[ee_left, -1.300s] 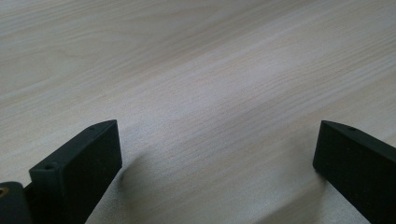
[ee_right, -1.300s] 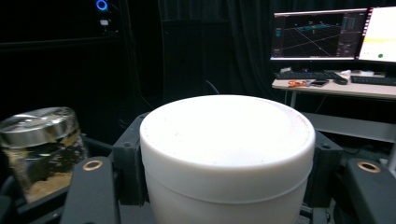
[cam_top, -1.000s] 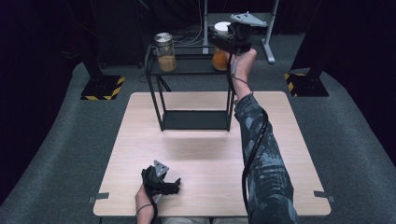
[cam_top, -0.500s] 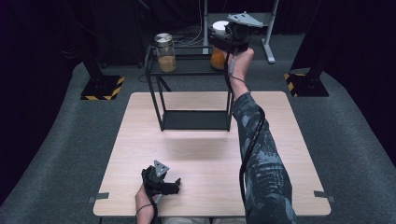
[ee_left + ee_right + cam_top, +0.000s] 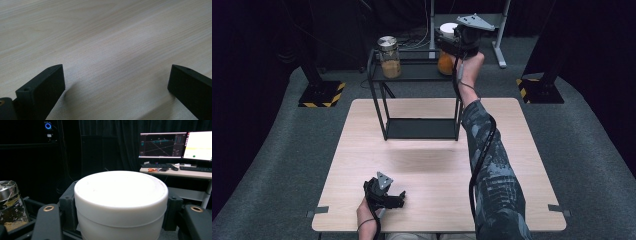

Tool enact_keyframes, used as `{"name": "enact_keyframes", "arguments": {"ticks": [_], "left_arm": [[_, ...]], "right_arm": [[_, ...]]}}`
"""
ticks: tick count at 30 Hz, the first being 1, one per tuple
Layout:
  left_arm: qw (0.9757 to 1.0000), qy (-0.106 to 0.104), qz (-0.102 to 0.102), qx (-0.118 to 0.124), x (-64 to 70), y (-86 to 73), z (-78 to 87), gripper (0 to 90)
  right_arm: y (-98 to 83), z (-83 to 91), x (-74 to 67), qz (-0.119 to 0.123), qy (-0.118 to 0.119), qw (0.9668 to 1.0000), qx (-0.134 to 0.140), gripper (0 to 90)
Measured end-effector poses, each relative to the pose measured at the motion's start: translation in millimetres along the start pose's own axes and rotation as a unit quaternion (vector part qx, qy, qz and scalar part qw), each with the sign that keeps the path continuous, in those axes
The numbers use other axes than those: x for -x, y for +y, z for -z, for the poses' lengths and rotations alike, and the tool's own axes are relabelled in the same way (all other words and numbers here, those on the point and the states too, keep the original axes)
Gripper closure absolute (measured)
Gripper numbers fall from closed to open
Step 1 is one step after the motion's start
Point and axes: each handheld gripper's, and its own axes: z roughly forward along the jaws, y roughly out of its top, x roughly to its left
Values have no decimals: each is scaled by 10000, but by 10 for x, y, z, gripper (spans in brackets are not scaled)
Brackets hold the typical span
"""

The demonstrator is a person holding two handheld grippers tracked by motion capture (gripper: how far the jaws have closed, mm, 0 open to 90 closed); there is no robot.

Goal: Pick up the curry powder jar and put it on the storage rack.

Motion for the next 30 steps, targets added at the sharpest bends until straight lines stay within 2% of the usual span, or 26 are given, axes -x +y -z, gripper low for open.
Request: {"name": "enact_keyframes", "arguments": {"ticks": [2,3,4,5,7,8,9,10,12,16,19,22,25,28,30], "left_arm": [[10000,-10,2,-5,-5,2,-1,3],[10000,-12,7,-7,-6,3,-1,3],[10000,-11,9,-6,-5,2,-1,3],[10000,-2,1,-5,-2,2,0,2],[10000,2,11,-4,-1,2,-1,2],[10000,6,9,-5,0,2,-1,2],[10000,11,7,-2,2,1,-1,2],[10000,10,16,0,1,0,-1,2],[10000,0,22,-7,-4,3,-2,2],[10000,30,15,10,11,-3,-2,1],[10000,52,13,19,21,-6,-1,1],[10000,68,8,26,28,-7,-2,1],[10000,80,1,35,34,-9,-2,1],[9999,100,-16,49,45,-13,-1,1],[9999,121,-46,55,56,-16,2,1]], "right_arm": [[5,11,26,16,68,10000,-15,316],[-5,21,26,114,73,9999,6,255],[-32,51,-62,332,-167,9993,62,151],[-76,90,-125,411,-342,9985,151,56],[-123,169,-147,312,-498,9981,195,0],[-153,218,-113,220,-479,9983,231,0],[-177,273,-50,119,-362,9990,234,0],[-197,333,-20,99,-321,9992,209,0],[-277,478,59,106,-171,9995,233,0],[-476,834,197,141,95,9998,110,0],[-702,1155,306,131,290,9995,-82,0],[-991,1506,425,10,403,9986,-333,0],[-1318,1856,513,-114,333,9974,-625,0],[-1718,2222,508,-216,-30,9965,-812,0],[-1957,2442,536,-412,-133,9946,-945,0]]}}
